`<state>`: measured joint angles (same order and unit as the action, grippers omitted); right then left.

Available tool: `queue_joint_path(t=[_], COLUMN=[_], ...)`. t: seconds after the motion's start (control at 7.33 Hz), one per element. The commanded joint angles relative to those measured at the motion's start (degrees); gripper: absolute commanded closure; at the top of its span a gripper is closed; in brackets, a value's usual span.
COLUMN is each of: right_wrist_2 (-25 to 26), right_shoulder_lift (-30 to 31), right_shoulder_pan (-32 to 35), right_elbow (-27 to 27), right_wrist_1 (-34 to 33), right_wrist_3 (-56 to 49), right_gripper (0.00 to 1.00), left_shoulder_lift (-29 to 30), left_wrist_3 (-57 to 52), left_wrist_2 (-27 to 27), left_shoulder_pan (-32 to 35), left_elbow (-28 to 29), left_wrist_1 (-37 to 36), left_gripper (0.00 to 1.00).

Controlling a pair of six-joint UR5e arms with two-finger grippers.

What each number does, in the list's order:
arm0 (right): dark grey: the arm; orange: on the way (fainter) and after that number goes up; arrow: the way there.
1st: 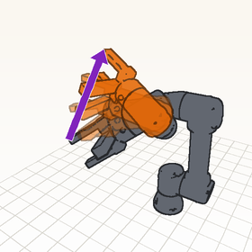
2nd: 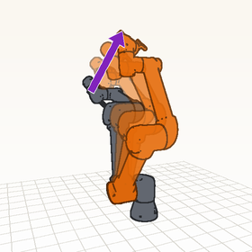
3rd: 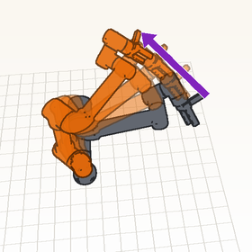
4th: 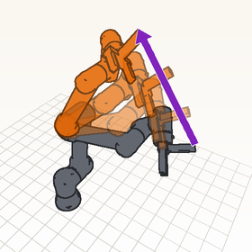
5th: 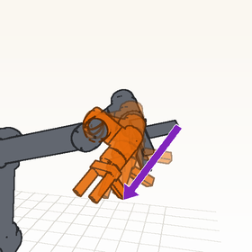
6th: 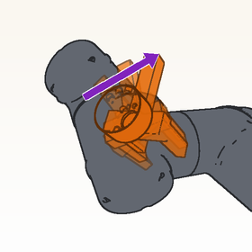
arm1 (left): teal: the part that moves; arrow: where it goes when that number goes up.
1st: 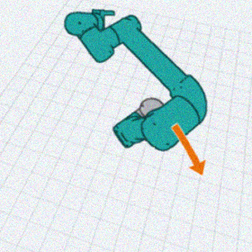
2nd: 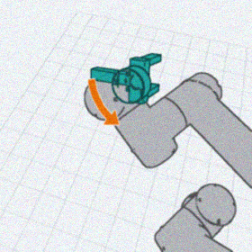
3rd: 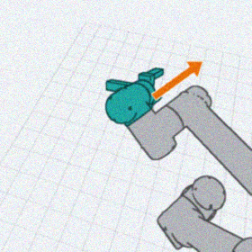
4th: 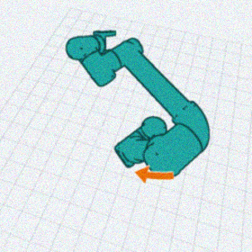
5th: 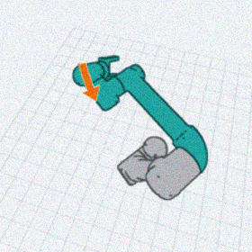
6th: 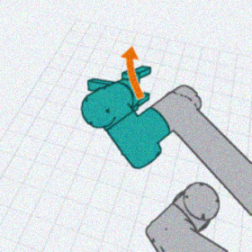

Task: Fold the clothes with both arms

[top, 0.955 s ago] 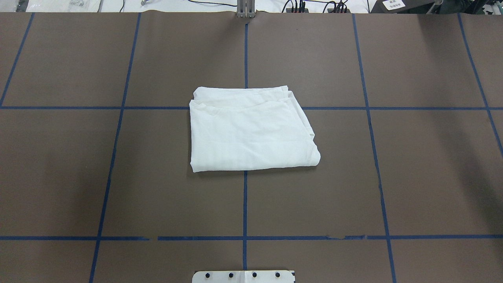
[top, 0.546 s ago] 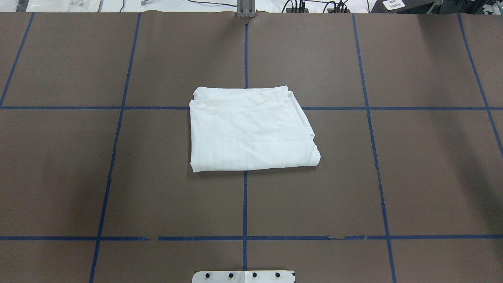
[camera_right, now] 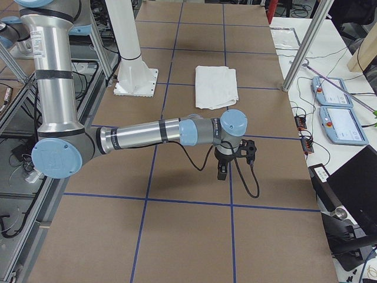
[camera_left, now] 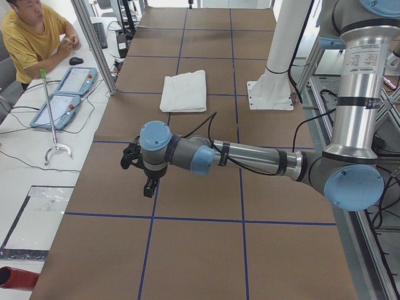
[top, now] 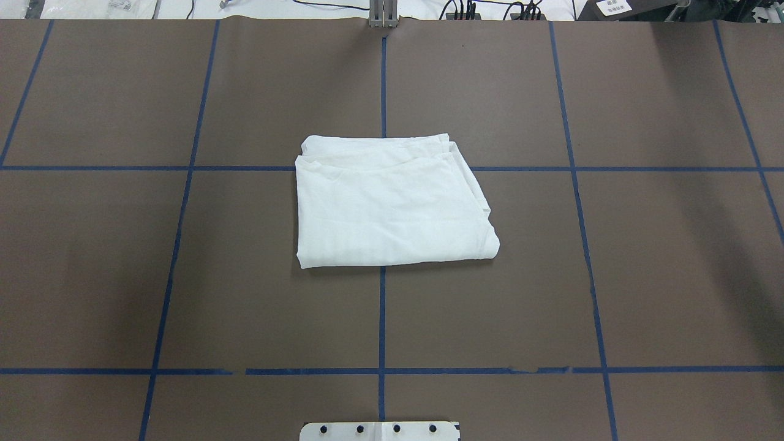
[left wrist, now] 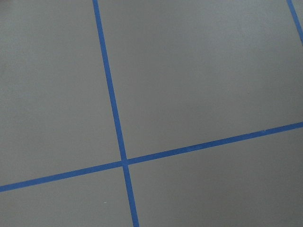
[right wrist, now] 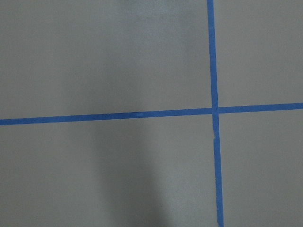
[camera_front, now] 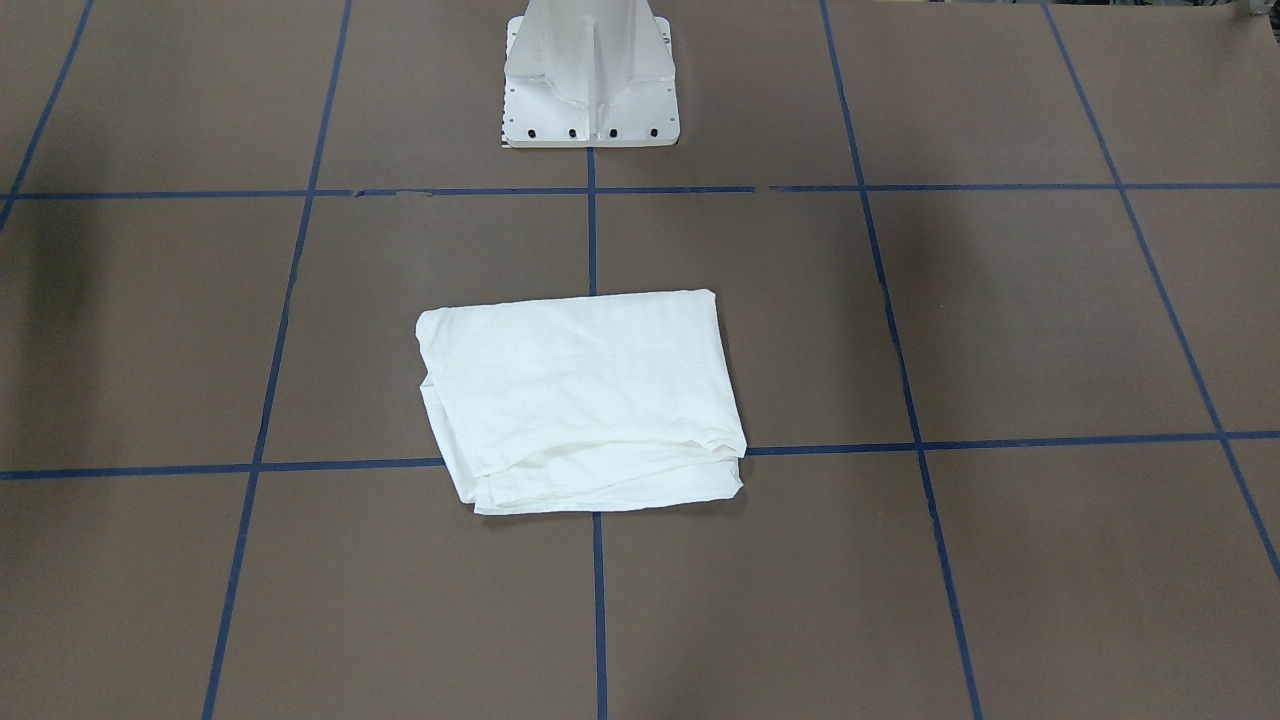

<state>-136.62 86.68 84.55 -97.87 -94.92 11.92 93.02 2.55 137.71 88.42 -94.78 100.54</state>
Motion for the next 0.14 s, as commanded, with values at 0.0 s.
queue_joint_path(t=[0.0], right_wrist_2=[-0.22], right_shoulder_lift=[-0.02], right_shoulder_pan=[0.00], right_elbow=[-0.04], right_wrist_1=[0.00], right_wrist_3=[0.03], right_gripper=[0.00], left_shoulder_lift=[0.05], left_wrist_3=[0.00], left_wrist_2=[-0.07], left_shoulder_pan=[0.00], left_elbow=[-0.14], left_wrist_1=[0.00], left_gripper=[0.00])
